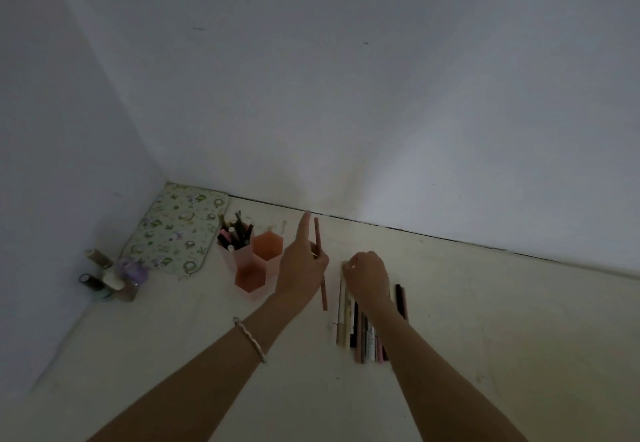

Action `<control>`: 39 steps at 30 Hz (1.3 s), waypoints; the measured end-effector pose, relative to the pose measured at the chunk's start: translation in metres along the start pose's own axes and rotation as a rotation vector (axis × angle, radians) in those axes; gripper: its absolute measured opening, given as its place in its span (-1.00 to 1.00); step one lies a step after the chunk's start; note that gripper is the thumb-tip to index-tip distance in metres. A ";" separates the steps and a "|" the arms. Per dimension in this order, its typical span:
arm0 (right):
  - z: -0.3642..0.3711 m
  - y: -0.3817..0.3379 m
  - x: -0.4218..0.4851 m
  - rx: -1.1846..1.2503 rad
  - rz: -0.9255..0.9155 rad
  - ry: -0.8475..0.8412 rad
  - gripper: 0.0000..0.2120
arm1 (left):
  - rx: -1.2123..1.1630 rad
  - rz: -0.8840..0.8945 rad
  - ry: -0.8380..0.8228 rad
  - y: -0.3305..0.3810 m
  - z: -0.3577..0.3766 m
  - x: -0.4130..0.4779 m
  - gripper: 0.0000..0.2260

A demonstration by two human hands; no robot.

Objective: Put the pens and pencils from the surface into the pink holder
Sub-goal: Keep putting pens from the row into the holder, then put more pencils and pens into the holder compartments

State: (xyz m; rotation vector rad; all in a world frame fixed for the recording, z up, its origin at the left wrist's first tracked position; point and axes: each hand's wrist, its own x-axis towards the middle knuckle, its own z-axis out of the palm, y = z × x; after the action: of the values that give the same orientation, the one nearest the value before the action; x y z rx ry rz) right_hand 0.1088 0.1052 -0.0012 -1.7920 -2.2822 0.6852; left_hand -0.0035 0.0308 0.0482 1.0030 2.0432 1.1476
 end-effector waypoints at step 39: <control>-0.067 -0.120 -0.012 0.813 -0.355 0.387 -0.85 | 0.177 0.420 0.534 -0.038 -0.139 0.012 -0.69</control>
State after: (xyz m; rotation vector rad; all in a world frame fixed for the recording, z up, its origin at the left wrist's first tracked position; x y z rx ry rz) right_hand 0.0326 0.0897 0.1129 -1.0011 -1.6379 0.9147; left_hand -0.1297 -0.0337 0.0772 1.3737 2.4493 1.6088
